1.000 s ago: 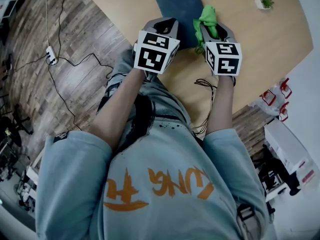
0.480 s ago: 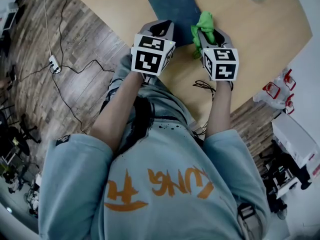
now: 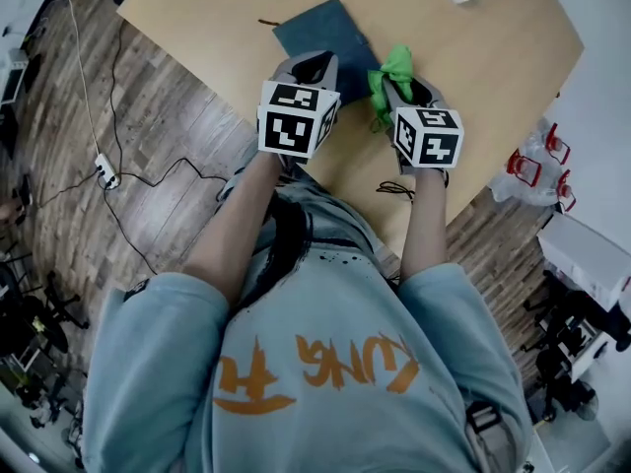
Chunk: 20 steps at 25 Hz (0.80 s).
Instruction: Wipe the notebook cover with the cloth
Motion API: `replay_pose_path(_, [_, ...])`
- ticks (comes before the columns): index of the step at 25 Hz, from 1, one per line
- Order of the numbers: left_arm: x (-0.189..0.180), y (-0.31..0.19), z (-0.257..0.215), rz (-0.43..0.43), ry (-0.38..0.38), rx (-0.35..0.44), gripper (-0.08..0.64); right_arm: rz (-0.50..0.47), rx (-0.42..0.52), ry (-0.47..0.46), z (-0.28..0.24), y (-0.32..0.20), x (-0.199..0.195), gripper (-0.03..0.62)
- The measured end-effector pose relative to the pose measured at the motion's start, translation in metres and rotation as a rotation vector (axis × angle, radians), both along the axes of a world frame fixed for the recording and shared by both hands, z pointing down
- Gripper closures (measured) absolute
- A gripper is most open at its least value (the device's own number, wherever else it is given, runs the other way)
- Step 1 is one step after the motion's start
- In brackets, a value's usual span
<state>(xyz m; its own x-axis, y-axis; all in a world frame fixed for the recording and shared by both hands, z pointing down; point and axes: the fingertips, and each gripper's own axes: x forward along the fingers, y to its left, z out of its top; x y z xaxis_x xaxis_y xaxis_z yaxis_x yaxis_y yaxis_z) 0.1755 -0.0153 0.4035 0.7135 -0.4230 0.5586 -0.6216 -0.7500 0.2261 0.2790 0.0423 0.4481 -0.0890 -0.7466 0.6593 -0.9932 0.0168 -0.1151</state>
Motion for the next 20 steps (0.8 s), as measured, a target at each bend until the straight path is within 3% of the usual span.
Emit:
replay_pose_path(7, [-0.011, -0.039, -0.041, -0.044, 0.072, 0.069, 0.545, 0.090, 0.158, -0.003, -0.066, -0.032, 0.004, 0.466])
replay_pose_path(12, [-0.027, -0.071, -0.086, -0.072, 0.129, 0.151, 0.545, 0.109, 0.310, -0.089, -0.118, -0.062, -0.008, 0.471])
replay_pose_path(20, [-0.072, -0.107, -0.164, -0.135, 0.256, 0.269, 0.545, 0.151, 0.458, -0.004, -0.204, -0.100, -0.037, 0.471])
